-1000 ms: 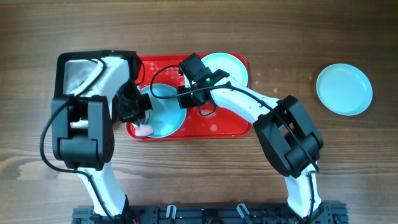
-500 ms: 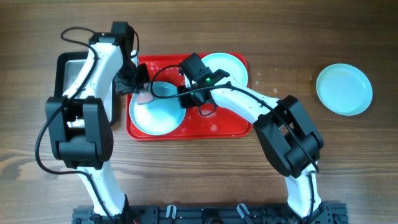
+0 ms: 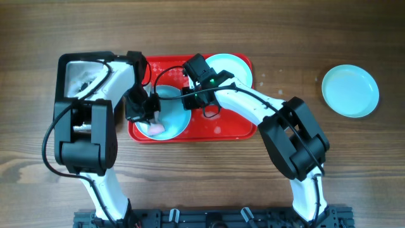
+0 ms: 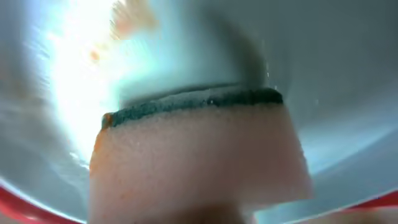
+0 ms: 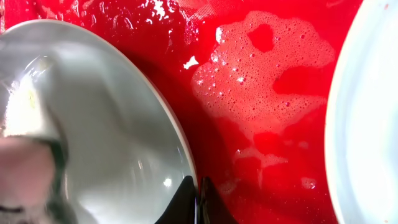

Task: Clean dirty plates on tray and stack at the side
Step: 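Keep scrubbing the plate with the sponge while the right gripper holds it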

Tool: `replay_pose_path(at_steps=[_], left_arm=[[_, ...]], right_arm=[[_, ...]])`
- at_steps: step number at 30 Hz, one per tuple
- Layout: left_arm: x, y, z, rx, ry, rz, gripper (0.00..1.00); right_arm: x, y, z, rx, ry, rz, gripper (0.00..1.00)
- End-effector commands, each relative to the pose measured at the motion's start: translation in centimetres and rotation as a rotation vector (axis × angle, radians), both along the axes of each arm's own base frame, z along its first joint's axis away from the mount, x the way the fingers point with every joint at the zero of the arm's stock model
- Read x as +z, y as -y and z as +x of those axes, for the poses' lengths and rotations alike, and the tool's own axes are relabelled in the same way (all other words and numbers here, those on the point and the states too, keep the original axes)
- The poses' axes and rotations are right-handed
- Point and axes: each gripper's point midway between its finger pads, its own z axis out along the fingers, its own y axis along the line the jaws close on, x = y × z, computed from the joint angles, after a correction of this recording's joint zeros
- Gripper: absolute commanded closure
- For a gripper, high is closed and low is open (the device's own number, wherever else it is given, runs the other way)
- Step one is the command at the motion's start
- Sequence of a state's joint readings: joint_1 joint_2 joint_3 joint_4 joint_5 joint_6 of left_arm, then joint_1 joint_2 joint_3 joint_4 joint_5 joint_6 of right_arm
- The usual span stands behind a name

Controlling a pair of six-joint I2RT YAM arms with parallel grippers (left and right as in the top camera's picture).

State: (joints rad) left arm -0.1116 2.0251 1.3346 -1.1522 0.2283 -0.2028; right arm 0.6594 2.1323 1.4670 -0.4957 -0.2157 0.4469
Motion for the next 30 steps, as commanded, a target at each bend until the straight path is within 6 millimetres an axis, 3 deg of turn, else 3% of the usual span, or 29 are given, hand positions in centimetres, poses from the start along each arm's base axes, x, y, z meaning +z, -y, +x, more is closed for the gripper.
replay_pose_path(at_steps=[1, 8, 11, 14, 18, 24, 30], left_arm=[[-1.2, 0.9, -0.7, 0.020, -0.043, -0.071, 0.96], [-2.8, -2.1, 8.0, 0.300, 0.264, 0.047, 0.96], [-2.7, -2.7, 10.6, 0.453, 0.349, 0.093, 0.96], [-2.5, -2.4, 11.7, 0.509, 0.383, 0.084, 0.96], [-2.7, -0.7, 10.7, 0.428, 0.360, 0.075, 0.96], [-2.9, 1.4, 6.3, 0.062, 0.256, 0.051, 0.96], [-2.5, 2.7, 4.7, -0.129, 0.227, -0.086, 0.96]], right_arm=[[-0.6, 0.0, 0.4, -0.003, 0.001, -0.011, 0.96], [-0.6, 0.0, 0.4, -0.003, 0.001, -0.012, 0.96], [-0.6, 0.0, 0.4, -0.003, 0.001, -0.012, 0.96], [-0.6, 0.0, 0.4, -0.003, 0.000, -0.011, 0.96], [-0.6, 0.0, 0.4, -0.003, 0.001, -0.012, 0.96], [-0.6, 0.0, 0.3, -0.002, 0.000, -0.008, 0.96], [-0.6, 0.0, 0.3, -0.002, -0.003, -0.010, 0.96]])
